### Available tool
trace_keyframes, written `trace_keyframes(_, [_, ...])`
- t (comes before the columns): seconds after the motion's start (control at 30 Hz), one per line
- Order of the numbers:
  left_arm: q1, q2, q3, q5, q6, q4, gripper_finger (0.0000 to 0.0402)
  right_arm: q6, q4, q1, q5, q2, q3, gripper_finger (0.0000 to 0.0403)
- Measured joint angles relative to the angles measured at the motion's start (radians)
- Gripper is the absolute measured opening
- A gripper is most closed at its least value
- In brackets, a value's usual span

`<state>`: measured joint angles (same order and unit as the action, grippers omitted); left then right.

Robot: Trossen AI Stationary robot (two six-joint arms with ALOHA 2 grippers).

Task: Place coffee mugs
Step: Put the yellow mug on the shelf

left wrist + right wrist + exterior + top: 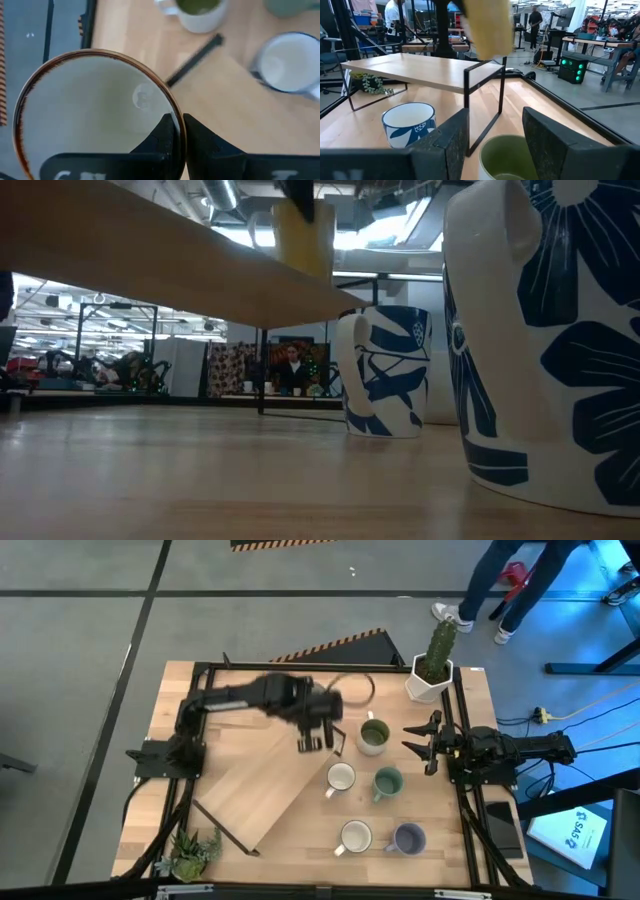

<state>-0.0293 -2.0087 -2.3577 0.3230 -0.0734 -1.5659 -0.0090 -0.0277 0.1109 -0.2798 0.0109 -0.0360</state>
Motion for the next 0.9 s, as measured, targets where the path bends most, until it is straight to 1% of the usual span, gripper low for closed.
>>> trace_keyframes(0.13, [-0.09, 0.005, -0.001, -0.063, 0.031, 0.0, 0.0017, 0.0, 0.0, 0.0, 0.0, 0.0, 0.0, 0.0177])
trace_keyframes(0.2, [-0.118, 0.028, 0.003, -0.136, 0.016, 0.001, 0.0017, 0.0, 0.0, 0.0, 0.0, 0.0, 0.0, 0.0177])
trace_keyframes(0.23, [-0.121, 0.038, 0.003, -0.172, -0.01, -0.009, 0.0017, 0.0, 0.0, 0.0, 0.0, 0.0, 0.0, 0.0177])
trace_keyframes(0.27, [-0.117, 0.054, 0.006, -0.179, -0.029, -0.029, 0.0017, 0.0, 0.0, 0.0, 0.0, 0.0, 0.0, 0.0177])
trace_keyframes(0.33, [-0.088, 0.09, 0.008, -0.185, -0.054, -0.013, 0.0017, 0.0, 0.0, 0.0, 0.0, 0.0, 0.0, 0.0177])
trace_keyframes(0.4, [-0.048, 0.129, 0.012, -0.164, -0.061, 0.003, 0.0017, 0.0, 0.0, 0.0, -0.001, 0.0, 0.0, 0.0177])
trace_keyframes(0.53, [0.003, 0.151, 0.034, -0.048, -0.067, -0.013, 0.0017, -0.001, 0.004, 0.0, -0.035, 0.0, 0.0, 0.0177])
trace_keyframes(0.57, [0.005, 0.157, 0.046, -0.041, -0.072, -0.002, 0.0017, -0.001, 0.004, 0.0, -0.045, 0.0, 0.0, 0.0177])
trace_keyframes(0.67, [0.014, 0.204, 0.121, -0.064, -0.061, -0.006, 0.0017, -0.005, 0.007, 0.0, -0.083, 0.0, 0.0, 0.0177])
trace_keyframes(0.8, [0.027, 0.305, 0.286, -0.113, -0.047, -0.002, 0.0017, -0.046, 0.01, 0.0, -0.131, 0.0, 0.0, 0.0177])
trace_keyframes(0.9, [0.01, 0.381, 0.396, -0.099, -0.047, 0.021, 0.0017, -0.049, 0.011, 0.0, -0.151, 0.0, 0.0, 0.0177])
